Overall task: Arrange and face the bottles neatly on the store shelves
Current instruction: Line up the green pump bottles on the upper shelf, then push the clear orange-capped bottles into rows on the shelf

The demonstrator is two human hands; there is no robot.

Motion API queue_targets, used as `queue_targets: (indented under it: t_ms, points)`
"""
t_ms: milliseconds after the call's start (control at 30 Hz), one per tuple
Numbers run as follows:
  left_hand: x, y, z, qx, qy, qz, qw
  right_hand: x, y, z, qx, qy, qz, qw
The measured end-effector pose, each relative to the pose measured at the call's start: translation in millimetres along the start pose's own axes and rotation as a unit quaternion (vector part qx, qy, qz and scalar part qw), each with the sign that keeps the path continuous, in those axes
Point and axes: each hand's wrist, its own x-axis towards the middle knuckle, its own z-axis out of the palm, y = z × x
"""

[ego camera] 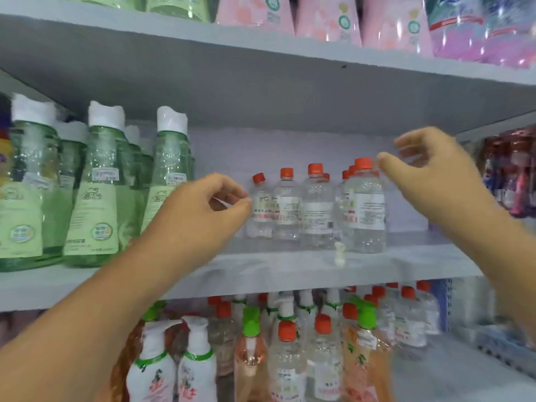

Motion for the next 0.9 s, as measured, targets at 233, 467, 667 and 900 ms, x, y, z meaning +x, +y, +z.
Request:
queue_targets:
  t_ms: [233, 467, 667, 900]
  points:
    - [82.9, 40.0, 110.5, 0.036, -0.055, -0.053, 0.996, 30.8, 78.2, 26.7, 0.036, -0.247, 0.064, 0.966]
    - [124.6, 54.3, 172.8, 0.208, -0.115, -0.121, 0.964, 68.7, 133.9, -7.2, 0.070, -0.318, 0.087, 0.942]
    - [115.8, 60.1, 176.6, 0.084, -0.093, -0.134, 0.983, 111.2, 195.9, -53.5, -0.031, -0.354, 0.109, 0.928]
    - [98.2, 82.3, 152.9, 0.037, -0.177, -0.095, 0.979, 156.6, 263.5, -27.9, -0.167, -0.303, 0.115, 0.931]
